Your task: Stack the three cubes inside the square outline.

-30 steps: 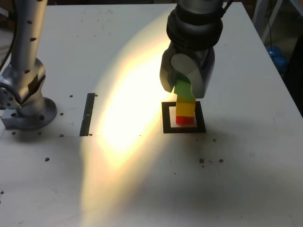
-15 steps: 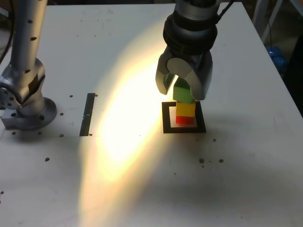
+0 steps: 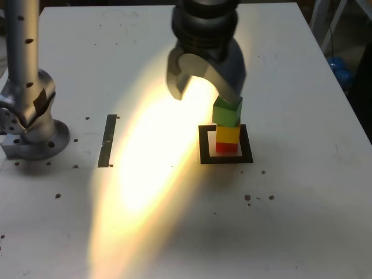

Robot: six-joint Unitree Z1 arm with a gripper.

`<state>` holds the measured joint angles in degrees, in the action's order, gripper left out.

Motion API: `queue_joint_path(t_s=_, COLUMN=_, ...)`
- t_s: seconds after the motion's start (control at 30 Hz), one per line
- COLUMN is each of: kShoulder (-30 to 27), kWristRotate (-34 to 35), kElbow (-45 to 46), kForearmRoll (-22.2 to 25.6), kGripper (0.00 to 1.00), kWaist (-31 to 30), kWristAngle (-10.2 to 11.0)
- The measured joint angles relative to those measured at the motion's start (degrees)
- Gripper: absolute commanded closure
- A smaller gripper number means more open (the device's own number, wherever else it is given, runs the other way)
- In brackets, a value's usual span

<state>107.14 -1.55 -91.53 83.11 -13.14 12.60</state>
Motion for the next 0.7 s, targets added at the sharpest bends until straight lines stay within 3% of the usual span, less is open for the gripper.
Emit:
queue_joint_path(t_s=0.37, kShoulder=-10.0, kWristRotate=5.7, kElbow=17.0, kForearmRoll=-1.2, kGripper=0.01, kWaist=0.0, kWristAngle=-1.4)
queue_joint_path(t_s=0.7, kShoulder=-14.7, kWristRotate=9.3, kElbow=32.3, kForearmRoll=-9.7, kGripper=0.01, kWaist=0.0, kWristAngle=-4.6)
